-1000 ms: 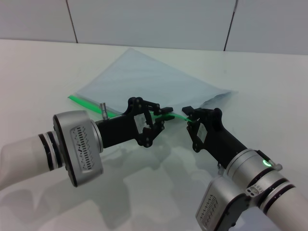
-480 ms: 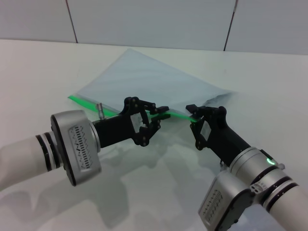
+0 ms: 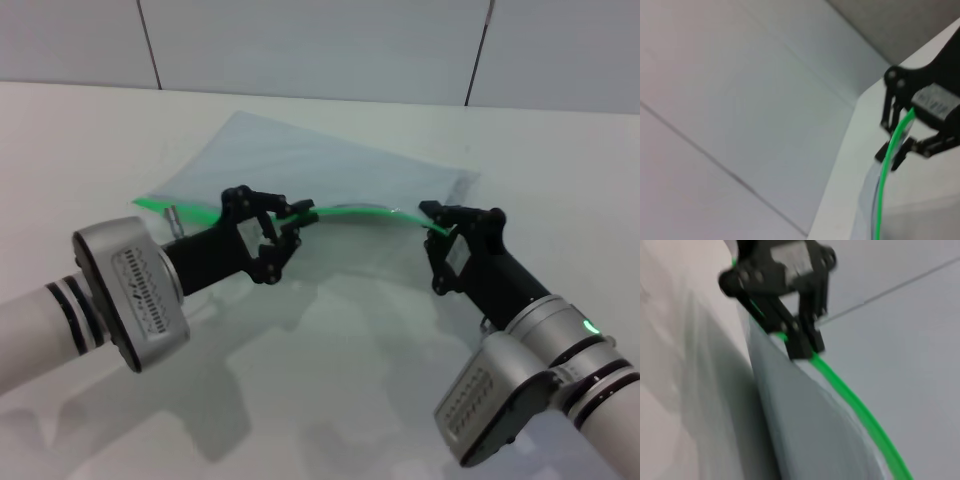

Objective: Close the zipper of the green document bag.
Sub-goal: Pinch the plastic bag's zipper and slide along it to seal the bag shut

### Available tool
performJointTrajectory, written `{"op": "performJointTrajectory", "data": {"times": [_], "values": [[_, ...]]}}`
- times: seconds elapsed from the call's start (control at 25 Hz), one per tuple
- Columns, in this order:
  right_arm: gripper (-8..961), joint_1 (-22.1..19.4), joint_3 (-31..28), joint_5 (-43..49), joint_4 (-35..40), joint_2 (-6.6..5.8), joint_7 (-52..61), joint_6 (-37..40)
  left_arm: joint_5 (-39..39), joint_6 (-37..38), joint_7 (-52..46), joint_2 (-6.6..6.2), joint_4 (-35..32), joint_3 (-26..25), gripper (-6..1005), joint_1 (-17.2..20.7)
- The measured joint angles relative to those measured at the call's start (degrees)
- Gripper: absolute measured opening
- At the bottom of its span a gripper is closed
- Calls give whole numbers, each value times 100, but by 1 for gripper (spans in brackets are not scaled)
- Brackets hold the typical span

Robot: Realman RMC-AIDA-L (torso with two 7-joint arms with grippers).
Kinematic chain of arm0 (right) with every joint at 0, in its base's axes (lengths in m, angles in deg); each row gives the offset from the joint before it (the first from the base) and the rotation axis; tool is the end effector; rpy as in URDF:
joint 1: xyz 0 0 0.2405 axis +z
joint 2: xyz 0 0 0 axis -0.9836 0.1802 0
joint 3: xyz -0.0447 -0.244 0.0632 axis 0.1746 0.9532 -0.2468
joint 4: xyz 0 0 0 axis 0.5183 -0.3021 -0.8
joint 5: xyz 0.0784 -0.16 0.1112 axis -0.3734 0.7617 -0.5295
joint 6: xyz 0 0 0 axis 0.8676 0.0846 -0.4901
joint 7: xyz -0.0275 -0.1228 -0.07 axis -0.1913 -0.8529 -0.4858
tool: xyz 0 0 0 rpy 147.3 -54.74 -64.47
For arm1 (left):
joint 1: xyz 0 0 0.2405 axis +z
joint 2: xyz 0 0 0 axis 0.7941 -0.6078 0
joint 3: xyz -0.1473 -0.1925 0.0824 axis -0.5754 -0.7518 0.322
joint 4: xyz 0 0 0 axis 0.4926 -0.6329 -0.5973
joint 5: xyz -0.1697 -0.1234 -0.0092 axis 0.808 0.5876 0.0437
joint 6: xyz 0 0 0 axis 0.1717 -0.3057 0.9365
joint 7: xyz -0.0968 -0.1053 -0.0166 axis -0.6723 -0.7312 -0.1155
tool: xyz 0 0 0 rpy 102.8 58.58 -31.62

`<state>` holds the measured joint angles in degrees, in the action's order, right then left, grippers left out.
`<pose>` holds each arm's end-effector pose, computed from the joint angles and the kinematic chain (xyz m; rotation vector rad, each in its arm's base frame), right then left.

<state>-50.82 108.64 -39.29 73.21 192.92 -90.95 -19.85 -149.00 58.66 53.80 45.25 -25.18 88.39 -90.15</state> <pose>0.2350 0.3098 -0.1240 -1.9393 -0.6276 -0.0500 -0.2712 0.3428 -0.0622 -2.2227 0.5326 -0.3633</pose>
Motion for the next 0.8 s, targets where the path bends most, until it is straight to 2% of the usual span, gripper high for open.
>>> {"op": "performJointTrajectory", "data": {"times": [0.8], "values": [[46,-48,-2,-1203,-589,-5,463,711,1269,41,9,-43,-161,-17,130,507]]}}
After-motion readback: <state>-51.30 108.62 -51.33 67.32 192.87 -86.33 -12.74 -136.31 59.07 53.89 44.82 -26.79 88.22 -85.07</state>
